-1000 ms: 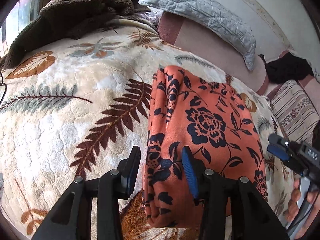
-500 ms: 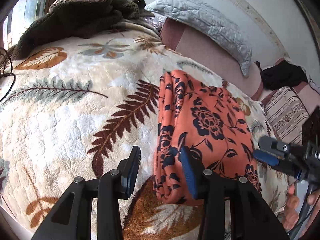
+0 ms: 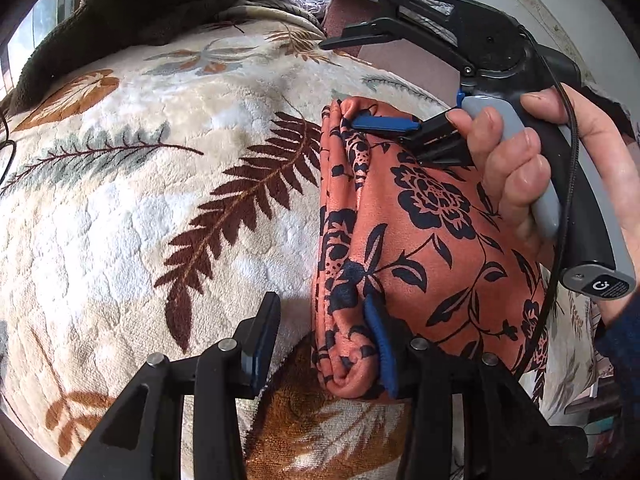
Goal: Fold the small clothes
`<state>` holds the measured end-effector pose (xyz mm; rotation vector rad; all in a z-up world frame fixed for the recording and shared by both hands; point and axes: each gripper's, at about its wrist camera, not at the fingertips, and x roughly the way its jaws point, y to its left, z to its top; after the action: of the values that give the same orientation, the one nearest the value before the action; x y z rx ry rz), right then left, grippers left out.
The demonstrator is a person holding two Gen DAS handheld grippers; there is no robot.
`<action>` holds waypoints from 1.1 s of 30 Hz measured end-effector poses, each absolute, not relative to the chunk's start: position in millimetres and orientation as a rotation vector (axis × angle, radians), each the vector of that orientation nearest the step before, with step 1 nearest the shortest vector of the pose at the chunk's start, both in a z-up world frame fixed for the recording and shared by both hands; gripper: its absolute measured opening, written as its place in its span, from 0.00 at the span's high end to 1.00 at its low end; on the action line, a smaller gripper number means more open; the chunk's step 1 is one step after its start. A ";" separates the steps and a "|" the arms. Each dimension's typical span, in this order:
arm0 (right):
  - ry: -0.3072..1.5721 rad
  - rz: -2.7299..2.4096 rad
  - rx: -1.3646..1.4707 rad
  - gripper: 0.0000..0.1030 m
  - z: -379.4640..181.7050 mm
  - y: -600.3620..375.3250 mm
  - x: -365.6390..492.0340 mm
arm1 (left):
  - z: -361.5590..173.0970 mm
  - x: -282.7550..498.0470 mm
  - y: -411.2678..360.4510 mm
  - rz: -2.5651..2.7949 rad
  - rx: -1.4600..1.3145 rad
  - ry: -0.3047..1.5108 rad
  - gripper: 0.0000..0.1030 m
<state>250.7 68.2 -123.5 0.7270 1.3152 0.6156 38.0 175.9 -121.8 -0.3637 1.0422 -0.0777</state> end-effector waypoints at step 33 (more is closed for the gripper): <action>1.077 0.391 0.774 0.20 -112.1 -188.4 52.9 | -93.2 57.7 192.6 -0.378 -0.679 0.943 0.23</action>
<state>52.9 -188.4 -112.1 0.7738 1.0772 0.3909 57.7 192.6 -93.2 -0.6792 0.9430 -0.3776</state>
